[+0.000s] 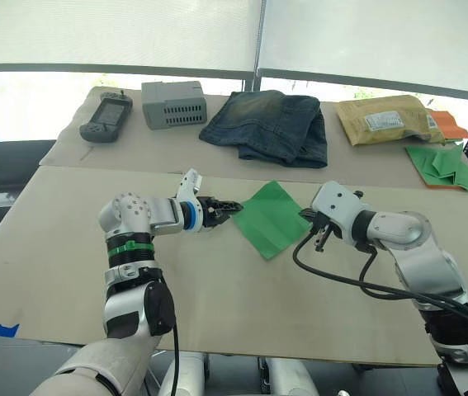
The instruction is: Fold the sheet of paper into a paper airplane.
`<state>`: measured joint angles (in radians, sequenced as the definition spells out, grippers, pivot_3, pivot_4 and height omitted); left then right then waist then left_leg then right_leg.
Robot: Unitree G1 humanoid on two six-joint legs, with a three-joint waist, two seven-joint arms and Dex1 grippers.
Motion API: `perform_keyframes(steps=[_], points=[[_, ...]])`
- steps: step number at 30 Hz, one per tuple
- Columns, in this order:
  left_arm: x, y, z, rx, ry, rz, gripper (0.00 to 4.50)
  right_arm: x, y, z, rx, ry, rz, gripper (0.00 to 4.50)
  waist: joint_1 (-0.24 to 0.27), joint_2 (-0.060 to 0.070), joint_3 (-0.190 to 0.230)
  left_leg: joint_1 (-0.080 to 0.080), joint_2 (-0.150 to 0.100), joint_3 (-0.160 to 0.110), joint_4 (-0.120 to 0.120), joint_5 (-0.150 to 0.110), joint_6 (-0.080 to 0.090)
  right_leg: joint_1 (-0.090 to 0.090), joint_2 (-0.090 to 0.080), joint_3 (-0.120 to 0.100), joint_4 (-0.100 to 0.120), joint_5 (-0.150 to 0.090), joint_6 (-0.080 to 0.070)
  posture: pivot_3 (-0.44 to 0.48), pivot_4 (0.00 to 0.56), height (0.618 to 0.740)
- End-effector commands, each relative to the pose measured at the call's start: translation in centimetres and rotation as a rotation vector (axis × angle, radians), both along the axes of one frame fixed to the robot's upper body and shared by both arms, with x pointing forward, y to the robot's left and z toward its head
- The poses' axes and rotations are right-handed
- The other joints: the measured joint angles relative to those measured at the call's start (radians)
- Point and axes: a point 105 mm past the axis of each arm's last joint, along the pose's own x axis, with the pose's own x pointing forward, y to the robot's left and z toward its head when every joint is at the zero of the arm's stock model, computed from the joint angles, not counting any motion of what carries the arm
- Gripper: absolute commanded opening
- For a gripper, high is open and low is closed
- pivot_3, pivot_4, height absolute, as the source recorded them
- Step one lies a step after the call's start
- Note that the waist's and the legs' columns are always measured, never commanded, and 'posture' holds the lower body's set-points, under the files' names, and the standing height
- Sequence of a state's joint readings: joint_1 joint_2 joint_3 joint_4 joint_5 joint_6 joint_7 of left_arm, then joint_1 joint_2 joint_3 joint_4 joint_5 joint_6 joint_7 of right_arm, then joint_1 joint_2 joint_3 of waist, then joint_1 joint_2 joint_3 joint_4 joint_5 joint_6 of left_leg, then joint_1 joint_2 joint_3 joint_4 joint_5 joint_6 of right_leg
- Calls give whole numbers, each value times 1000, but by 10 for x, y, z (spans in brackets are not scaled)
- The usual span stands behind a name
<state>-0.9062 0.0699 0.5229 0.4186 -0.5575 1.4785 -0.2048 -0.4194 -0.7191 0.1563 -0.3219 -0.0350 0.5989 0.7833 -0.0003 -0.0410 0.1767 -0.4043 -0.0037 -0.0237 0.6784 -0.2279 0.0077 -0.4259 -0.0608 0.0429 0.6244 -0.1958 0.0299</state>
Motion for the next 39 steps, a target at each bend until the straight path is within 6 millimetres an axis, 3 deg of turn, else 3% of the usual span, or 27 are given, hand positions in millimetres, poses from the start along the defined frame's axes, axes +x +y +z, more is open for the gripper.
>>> perform_keyframes(steps=[1, 7, 11, 19, 23, 28, 39], points=[[12, -8, 10, 2, -49, 23, 2760, 0, -2, 18, -3, -71, -6, 0, -2, 0, 0, 0, 0, 0, 0, 0, 0, 0, 0, 0, 0, 0, 0, 0, 150, 728], [19, -20, 9, 15, -79, 20, 2760, -4, -5, 17, -3, -69, -24, 0, 7, 0, 0, 0, 0, 0, 0, 0, 0, 1, 0, 0, 0, 0, 0, 0, 150, 728], [23, -26, 14, 11, -90, 23, 1644, -6, -6, 16, -7, -66, -30, 0, 13, 0, 0, 0, -1, 0, 1, 0, 0, 1, 0, 0, 0, -1, 2, 0, 150, 728], [21, 6, 28, 10, -75, 69, 1644, -7, -6, 13, -7, -60, -33, 0, 6, 0, 0, 0, 0, 0, 1, 0, 0, 0, 1, 0, 1, -2, 3, 0, 150, 728], [12, 17, 31, 44, -68, 63, 2749, -5, -3, 11, -6, -56, -27, 0, 7, 0, 0, 0, 0, 0, 1, 0, 0, 0, 1, 0, 1, -2, 3, 0, 150, 728], [13, 18, 27, 26, -37, 108, 4420, -3, 1, 11, -5, -54, -12, 0, 10, 0, 0, 0, 0, 0, 1, 0, 0, 0, 0, 0, 1, -1, 2, 0, 150, 728], [20, -15, 18, -19, -20, 86, 4420, -4, 0, 15, -15, -63, -17, 0, 16, 0, 0, 1, -1, 0, 1, 0, 0, 1, 0, 0, 1, -1, 2, 0, 150, 728]])
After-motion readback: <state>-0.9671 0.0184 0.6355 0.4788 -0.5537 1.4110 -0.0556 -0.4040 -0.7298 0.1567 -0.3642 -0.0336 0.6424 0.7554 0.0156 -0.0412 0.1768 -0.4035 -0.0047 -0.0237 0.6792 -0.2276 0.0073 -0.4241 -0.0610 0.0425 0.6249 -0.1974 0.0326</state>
